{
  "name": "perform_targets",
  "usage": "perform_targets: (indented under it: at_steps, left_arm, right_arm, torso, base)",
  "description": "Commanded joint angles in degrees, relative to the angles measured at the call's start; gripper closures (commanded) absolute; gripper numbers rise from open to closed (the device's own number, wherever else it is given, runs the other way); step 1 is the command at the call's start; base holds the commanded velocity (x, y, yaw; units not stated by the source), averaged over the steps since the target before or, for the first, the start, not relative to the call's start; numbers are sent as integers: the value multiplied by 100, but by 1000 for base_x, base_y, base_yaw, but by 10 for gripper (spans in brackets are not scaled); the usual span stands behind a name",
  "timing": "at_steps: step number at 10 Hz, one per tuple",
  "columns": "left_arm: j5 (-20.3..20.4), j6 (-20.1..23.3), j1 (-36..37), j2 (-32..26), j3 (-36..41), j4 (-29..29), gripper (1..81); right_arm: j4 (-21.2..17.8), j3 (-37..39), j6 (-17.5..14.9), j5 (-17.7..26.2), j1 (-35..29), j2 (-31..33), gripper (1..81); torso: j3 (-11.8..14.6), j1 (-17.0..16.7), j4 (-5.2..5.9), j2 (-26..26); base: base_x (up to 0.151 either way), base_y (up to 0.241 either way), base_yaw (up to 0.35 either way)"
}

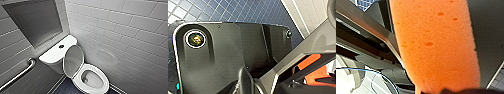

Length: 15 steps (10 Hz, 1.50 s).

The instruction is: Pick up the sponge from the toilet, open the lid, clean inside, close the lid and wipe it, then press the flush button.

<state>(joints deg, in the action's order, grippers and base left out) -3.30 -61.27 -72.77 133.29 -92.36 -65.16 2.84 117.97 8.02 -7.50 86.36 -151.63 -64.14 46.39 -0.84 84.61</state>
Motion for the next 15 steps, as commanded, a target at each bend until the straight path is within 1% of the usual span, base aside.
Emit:
perform_targets:
  at_steps: [1,2,3,6,8,11,12,13,14,15]
  left_arm:
    - [-284,177,-67,48,42,-76,10]
    - [-399,177,-102,171,-45,-76,10]
    - [-417,177,-155,295,-177,-76,10]
    - [-417,177,-445,768,-888,-76,10]
    - [-399,177,-638,1094,-1425,-76,10]
    - [-408,177,-761,1358,-1803,-76,10]
    - [-417,177,-814,1497,-1994,-76,10]
    - [-417,177,-875,1656,-2250,-67,10]
    - [-390,177,-963,1789,-2507,-67,10]
    - [-355,177,-1051,1903,-2726,-50,10]
  right_arm:
    - [120,-100,-20,407,9,60,811]
    - [146,-57,-20,407,27,25,811]
    - [146,23,-20,407,44,-28,811]
    - [199,418,-20,416,36,-300,811]
    - [208,524,-20,416,36,-415,811]
    - [270,612,-20,416,36,-485,811]
    - [278,673,-12,416,18,-511,811]
    - [287,735,-11,442,9,-564,811]
    - [287,850,-11,451,10,-626,811]
    - [278,964,-11,468,18,-696,811]
  torso:
    - [453,-358,0,-557]
    - [602,-472,0,-732]
    - [726,-579,0,-901]
    - [1326,-963,0,-1491]
    - [1736,-1239,0,-1904]
    - [2184,-1661,0,-2535]
    - [1893,-1803,0,-2750]
    - [1941,-1936,0,-2942]
    - [1985,-1685,0,-2557]
    - [2002,-1816,0,-2756]
  base:
    - [0,0,0]
    - [0,0,0]
    - [0,0,0]
    - [0,0,0]
    - [0,0,0]
    - [0,0,0]
    - [0,0,0]
    - [0,0,0]
    - [0,0,0]
    - [0,0,0]
